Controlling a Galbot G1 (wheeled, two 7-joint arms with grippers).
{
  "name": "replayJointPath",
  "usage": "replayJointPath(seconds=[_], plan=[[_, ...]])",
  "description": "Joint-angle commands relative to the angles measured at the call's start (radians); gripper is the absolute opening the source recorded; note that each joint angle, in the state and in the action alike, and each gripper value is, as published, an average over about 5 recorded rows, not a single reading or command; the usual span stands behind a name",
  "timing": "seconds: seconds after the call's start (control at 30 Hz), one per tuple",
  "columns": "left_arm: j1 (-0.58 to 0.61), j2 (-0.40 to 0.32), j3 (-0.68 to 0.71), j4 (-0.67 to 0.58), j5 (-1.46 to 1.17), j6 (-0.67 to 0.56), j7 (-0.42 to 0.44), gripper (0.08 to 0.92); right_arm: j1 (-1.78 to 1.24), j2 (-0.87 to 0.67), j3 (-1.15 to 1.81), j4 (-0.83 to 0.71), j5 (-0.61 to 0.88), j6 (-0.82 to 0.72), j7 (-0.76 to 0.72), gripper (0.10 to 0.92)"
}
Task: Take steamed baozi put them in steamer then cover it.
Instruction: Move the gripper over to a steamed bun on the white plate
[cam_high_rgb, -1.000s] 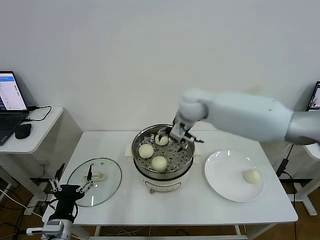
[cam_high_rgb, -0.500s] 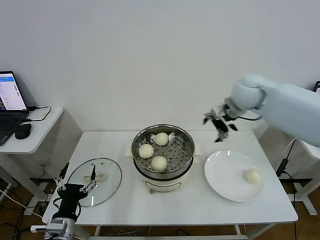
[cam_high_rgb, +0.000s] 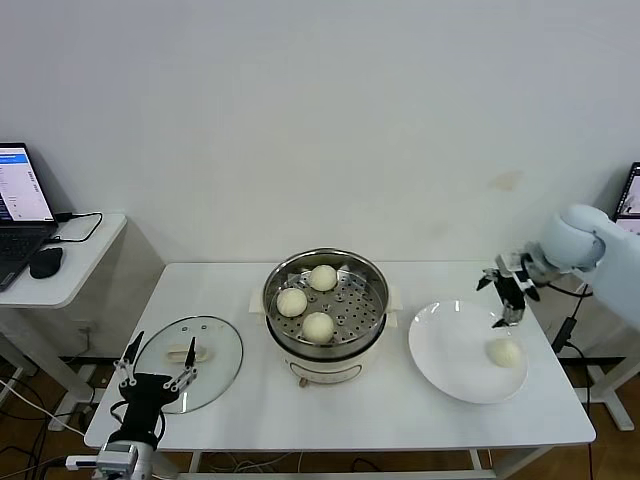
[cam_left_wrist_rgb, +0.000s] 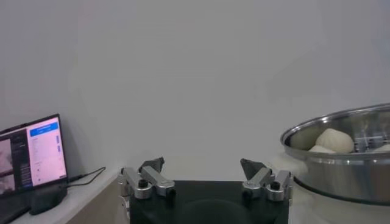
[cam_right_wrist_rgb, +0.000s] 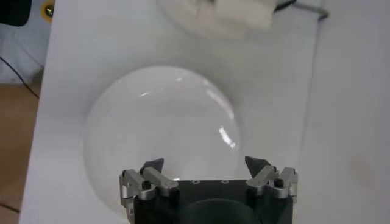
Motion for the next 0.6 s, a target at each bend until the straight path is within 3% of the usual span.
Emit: replayJointPath(seconds=[0.03,0.6], plan=[[0.006,-0.006,-0.001,-0.004,0.006,0.001,-0.001,0.823,-0.324,0.018,0.276,-0.136,-0.148,0.075,-0.002,0.823],[0.004,-0.012,-0.007,0.010,0.007,-0.001,-0.002,0.823,-0.330,0.140,0.282,-0.262,-0.241,0.062,0.041,0.819]])
